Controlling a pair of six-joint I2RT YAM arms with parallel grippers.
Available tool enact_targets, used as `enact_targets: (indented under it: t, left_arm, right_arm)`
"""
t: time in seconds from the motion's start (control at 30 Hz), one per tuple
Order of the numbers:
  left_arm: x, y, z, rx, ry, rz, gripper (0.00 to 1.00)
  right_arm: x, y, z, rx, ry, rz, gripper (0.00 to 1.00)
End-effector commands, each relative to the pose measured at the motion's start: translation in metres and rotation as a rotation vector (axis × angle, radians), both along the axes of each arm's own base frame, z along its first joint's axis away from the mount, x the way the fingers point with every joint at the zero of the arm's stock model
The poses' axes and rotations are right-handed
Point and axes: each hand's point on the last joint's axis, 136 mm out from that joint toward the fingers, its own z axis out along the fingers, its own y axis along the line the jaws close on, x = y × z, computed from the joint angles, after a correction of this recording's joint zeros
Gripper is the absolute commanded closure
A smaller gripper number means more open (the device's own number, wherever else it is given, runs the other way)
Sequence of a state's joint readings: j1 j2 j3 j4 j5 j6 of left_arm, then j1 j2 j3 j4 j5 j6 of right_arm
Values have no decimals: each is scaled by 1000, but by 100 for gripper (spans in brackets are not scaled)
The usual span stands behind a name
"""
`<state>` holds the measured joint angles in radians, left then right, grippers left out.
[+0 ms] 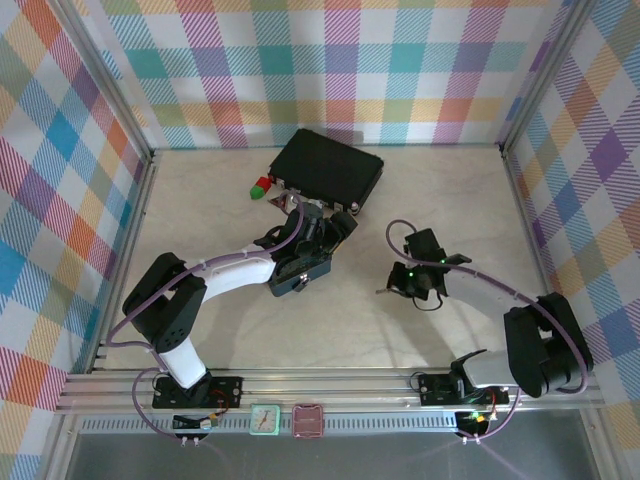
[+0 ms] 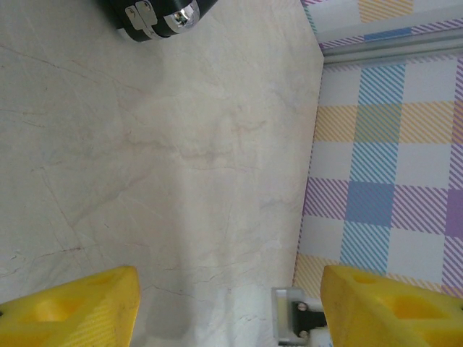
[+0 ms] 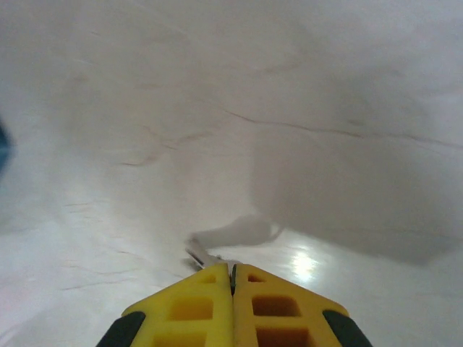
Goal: Unlock the padlock with the key
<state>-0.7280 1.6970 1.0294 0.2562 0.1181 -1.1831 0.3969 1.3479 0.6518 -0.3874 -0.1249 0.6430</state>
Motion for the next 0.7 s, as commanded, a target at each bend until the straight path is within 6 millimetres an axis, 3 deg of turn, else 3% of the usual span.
enact_targets:
  t: [0.0,0.13,0.2,0.4,0.53,0.67]
  left_arm:
    - [5,3,22,-6,-45,7,33]
    - [7,6,24,-4,-53,15,32]
    - [8,6,24,-5,-56,17,32]
    - [10,13,23,-2,-54,31,32]
    - [10,17,23,3,-56,41,32]
    - [11,20,22,2,-54,45,32]
  right_arm:
    - [-11,-23,0,-132,57,-25,84]
    - [-15,-32,10,-185,44,9,60]
    - [-15,-28,14,-188,37,48,56]
    - [-16,-24,4,-277,84,109,54]
    - [-15,-36,-4,-347,111,67,54]
    - [-14,-35,-8,-353,124,58,56]
